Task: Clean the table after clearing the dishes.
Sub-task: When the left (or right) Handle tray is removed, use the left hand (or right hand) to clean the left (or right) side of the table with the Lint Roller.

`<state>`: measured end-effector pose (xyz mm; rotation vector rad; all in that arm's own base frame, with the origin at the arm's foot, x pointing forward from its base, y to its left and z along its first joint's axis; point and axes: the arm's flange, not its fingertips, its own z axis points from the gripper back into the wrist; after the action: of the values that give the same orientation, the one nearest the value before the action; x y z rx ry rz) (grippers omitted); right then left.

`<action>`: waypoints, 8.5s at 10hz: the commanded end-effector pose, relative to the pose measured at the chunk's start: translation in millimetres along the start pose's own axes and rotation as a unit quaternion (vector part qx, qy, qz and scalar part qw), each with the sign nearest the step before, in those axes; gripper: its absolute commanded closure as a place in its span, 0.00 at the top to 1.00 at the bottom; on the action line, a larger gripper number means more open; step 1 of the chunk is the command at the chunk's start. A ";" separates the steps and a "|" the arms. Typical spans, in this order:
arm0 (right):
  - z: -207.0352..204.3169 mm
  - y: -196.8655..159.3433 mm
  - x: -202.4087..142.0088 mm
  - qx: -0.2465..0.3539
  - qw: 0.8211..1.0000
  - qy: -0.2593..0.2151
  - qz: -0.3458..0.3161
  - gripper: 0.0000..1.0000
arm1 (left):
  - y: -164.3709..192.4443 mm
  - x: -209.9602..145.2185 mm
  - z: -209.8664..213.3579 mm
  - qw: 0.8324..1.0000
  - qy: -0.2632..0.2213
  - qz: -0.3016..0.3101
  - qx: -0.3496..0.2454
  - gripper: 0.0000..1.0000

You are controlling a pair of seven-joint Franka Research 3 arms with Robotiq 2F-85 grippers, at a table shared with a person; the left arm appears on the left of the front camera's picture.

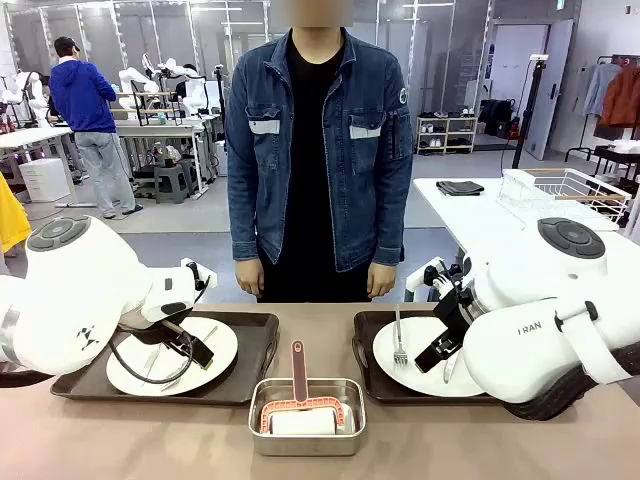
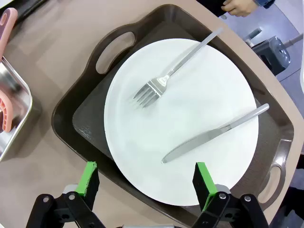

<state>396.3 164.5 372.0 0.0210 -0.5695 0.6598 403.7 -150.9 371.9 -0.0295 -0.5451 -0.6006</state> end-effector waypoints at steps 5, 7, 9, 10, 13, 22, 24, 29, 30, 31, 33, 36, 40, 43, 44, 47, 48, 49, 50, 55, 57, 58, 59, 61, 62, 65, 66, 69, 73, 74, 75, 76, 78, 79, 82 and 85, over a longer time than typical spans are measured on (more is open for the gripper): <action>0.0 0.0 0.0 0.000 1.000 0.000 0.000 1.00 | -0.2 0.0 0.0 1.000 0.000 0.000 0.000 1.00; 0.0 0.0 0.0 0.000 1.000 0.000 0.000 1.00 | -0.2 0.0 0.0 1.000 0.000 0.000 0.000 1.00; 0.0 0.0 0.0 0.000 1.000 0.000 0.000 1.00 | -0.2 0.0 0.0 1.000 0.000 0.000 0.000 1.00; 0.0 0.0 0.0 0.000 1.000 0.000 0.000 1.00 | -0.2 0.0 0.0 1.000 0.000 0.000 0.000 1.00; 5.9 -9.9 10.6 0.032 0.999 -0.010 -0.009 1.00 | 7.9 9.2 9.5 1.000 0.005 -0.014 -0.004 1.00; 39.6 -106.9 2.4 0.459 0.864 -0.054 -0.198 1.00 | 150.5 -10.6 75.4 0.862 -0.049 0.135 -0.487 1.00; 51.4 -136.9 -46.2 0.490 0.825 -0.102 -0.261 1.00 | 209.9 -60.6 82.0 0.846 -0.089 0.168 -0.499 1.00; 102.9 -239.4 -187.4 0.413 0.796 -0.173 -0.406 1.00 | 329.8 -189.4 94.5 0.792 -0.216 0.322 -0.471 1.00; 114.7 -258.3 -211.1 0.389 0.796 -0.175 -0.430 1.00 | 342.7 -211.6 99.3 0.782 -0.237 0.360 -0.451 1.00; 124.2 -274.3 -232.2 0.370 0.783 -0.179 -0.466 1.00 | 351.7 -230.5 105.9 0.774 -0.253 0.389 -0.431 1.00; 128.8 -289.4 -247.9 0.349 0.768 -0.187 -0.503 1.00 | 358.5 -246.1 118.8 0.772 -0.256 0.428 -0.394 1.00; 132.7 -288.1 -260.2 0.347 0.781 -0.193 -0.482 1.00 | 356.0 -247.5 109.6 0.780 -0.244 0.392 -0.422 1.00; 132.7 -288.1 -260.2 0.347 0.781 -0.193 -0.482 1.00 | 356.0 -247.5 109.6 0.780 -0.244 0.392 -0.422 1.00; 132.7 -288.1 -260.2 0.347 0.781 -0.193 -0.482 1.00 | 356.0 -247.5 109.6 0.780 -0.244 0.392 -0.422 1.00; 132.7 -288.1 -260.2 0.347 0.781 -0.193 -0.482 1.00 | 356.0 -247.5 109.6 0.780 -0.244 0.392 -0.422 1.00; 132.7 -288.1 -260.2 0.347 0.781 -0.193 -0.482 1.00 | 356.0 -247.5 109.6 0.780 -0.244 0.392 -0.422 1.00; 132.7 -288.1 -260.2 0.347 0.781 -0.193 -0.482 1.00 | 356.0 -247.5 109.6 0.780 -0.244 0.392 -0.422 1.00; 132.7 -288.1 -260.2 0.347 0.781 -0.193 -0.482 1.00 | 356.0 -247.5 109.6 0.780 -0.244 0.392 -0.422 1.00; 132.7 -288.1 -260.2 0.347 0.781 -0.193 -0.482 1.00 | 356.0 -247.5 109.6 0.780 -0.244 0.392 -0.422 1.00; 132.7 -288.1 -260.2 0.347 0.781 -0.193 -0.482 1.00 | 356.0 -247.5 109.6 0.780 -0.244 0.392 -0.422 1.00; 132.7 -288.1 -260.2 0.347 0.781 -0.193 -0.482 1.00 | 356.0 -247.5 109.6 0.780 -0.244 0.392 -0.422 1.00; 132.7 -288.1 -260.2 0.347 0.781 -0.193 -0.482 1.00 | 356.0 -247.5 109.6 0.780 -0.244 0.392 -0.422 1.00; 132.7 -288.1 -260.2 0.347 0.781 -0.193 -0.482 1.00 | 356.0 -247.5 109.6 0.780 -0.244 0.392 -0.422 1.00; 132.7 -288.1 -260.2 0.347 0.781 -0.193 -0.482 1.00 | 356.0 -247.5 109.6 0.780 -0.244 0.392 -0.422 1.00; 132.7 -288.1 -260.2 0.347 0.781 -0.193 -0.482 1.00 | 356.0 -247.5 109.6 0.780 -0.244 0.392 -0.422 1.00; 132.7 -288.1 -260.2 0.347 0.781 -0.193 -0.482 1.00 | 356.0 -247.5 109.6 0.780 -0.244 0.392 -0.422 1.00; 132.7 -288.1 -260.2 0.347 0.781 -0.193 -0.482 1.00 | 356.0 -247.5 109.6 0.780 -0.244 0.392 -0.422 1.00; 127.5 -304.6 -204.0 0.347 0.806 -0.163 -0.451 1.00 | 356.0 -247.5 109.6 0.780 -0.244 0.392 -0.422 1.00; 109.0 -295.1 -65.6 0.370 0.867 -0.055 -0.327 1.00 | 356.0 -247.5 109.6 0.780 -0.244 0.392 -0.422 1.00; 94.8 -276.3 -35.2 0.385 0.872 -0.026 -0.303 1.00 | 356.0 -247.5 109.6 0.780 -0.244 0.392 -0.422 1.00; 80.2 -250.4 -5.4 0.402 0.869 -0.011 -0.289 1.00 | 356.0 -247.5 109.6 0.780 -0.244 0.392 -0.422 1.00; 65.3 -212.8 23.8 0.406 0.873 0.034 -0.268 1.00 | 356.0 -247.5 109.6 0.780 -0.244 0.392 -0.422 1.00; 56.7 -151.3 59.9 0.388 0.890 0.017 -0.240 1.00 | 356.0 -247.5 109.6 0.780 -0.244 0.392 -0.422 1.00; 53.2 -127.7 73.9 0.367 0.900 0.011 -0.234 1.00 | 356.0 -247.5 109.6 0.780 -0.244 0.392 -0.422 1.00; 18.2 -71.2 120.3 0.301 0.950 0.033 -0.077 1.00 | 356.0 -247.5 109.6 0.780 -0.244 0.392 -0.422 1.00; -17.1 -13.1 163.4 0.245 0.965 0.023 0.089 1.00 | 356.0 -247.5 109.6 0.780 -0.244 0.392 -0.422 1.00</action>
<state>503.6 239.1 445.4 0.4654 -0.2769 0.8835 378.2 293.5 388.7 -1.2508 -0.6582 0.0637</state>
